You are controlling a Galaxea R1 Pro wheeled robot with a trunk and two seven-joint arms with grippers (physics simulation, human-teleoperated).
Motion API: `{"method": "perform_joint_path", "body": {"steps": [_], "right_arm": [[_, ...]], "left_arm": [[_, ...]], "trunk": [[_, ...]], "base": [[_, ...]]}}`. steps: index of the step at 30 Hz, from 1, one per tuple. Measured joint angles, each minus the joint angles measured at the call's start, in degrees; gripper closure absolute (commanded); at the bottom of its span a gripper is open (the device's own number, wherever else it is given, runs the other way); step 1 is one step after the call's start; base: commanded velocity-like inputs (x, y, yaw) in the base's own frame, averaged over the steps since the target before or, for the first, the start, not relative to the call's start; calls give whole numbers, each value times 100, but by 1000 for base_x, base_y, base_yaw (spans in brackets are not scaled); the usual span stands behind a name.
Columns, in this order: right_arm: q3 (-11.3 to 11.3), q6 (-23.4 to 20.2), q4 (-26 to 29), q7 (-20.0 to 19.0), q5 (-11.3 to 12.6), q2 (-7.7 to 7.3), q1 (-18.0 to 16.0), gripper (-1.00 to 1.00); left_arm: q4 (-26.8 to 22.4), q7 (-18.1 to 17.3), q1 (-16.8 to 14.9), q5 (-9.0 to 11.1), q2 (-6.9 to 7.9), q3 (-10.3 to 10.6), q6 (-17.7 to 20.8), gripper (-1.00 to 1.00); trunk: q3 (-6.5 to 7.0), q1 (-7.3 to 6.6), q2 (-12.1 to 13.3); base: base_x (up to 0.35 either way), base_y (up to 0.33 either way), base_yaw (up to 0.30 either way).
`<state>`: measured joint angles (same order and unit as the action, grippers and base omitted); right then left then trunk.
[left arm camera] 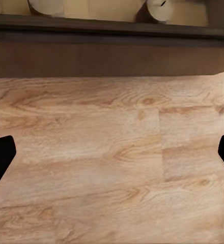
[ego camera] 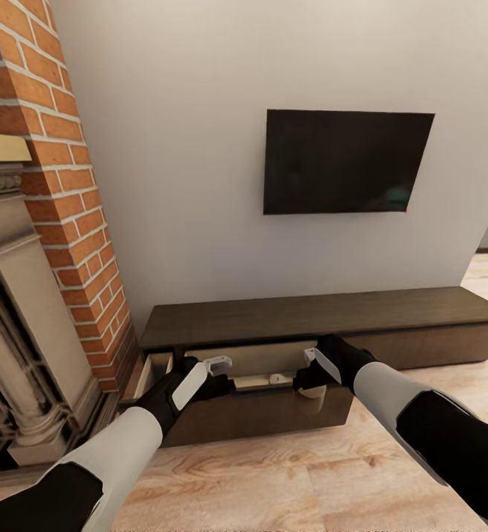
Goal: Place each of the two pumpkins and all three candles from the living room inside a cabinet in the living room (use any cabinet), then make sure every cabinet is closed, and position the cauldron so it is next to a table in the living room.
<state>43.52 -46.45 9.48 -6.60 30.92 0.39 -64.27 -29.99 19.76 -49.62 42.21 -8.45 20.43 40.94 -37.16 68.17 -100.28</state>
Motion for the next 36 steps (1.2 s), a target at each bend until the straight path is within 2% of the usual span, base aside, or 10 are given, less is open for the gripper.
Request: {"method": "perform_joint_path", "body": {"steps": [7, 15, 20, 28, 33, 36], "right_arm": [[22, 209, -13, -5, 0, 6, 0, 100], [31, 395, -5, -13, -5, 7, -1, 100], [38, 760, -9, -17, -3, 11, -1, 100], [49, 848, -10, -25, -12, 15, 3, 100], [52, 863, -11, -33, -17, 24, 10, 100], [39, 868, -9, -35, 12, 93, 22, 100]], "left_arm": [[-109, -22, 0, -10, 6, 4, -199, -100], [-102, -25, 0, -10, -1, 9, -223, -100], [-83, -29, 1, -10, -5, 193, -230, -100], [-80, -29, 1, -10, -7, 269, -241, -100], [-80, -30, 1, -9, -4, 268, -242, -100], [-80, -29, 1, -9, -2, 273, -244, -100]], "trunk": [[-64, -3, 0], [-138, -3, 0], [-175, -3, 0], [-183, 0, 0], [-194, 0, 0], [-203, 0, 0]], "base": [[260, 0, 0], [341, -56, 0], [326, -111, 0], [70, -31, 26], [3, -2, 235], [0, 0, 260]]}}
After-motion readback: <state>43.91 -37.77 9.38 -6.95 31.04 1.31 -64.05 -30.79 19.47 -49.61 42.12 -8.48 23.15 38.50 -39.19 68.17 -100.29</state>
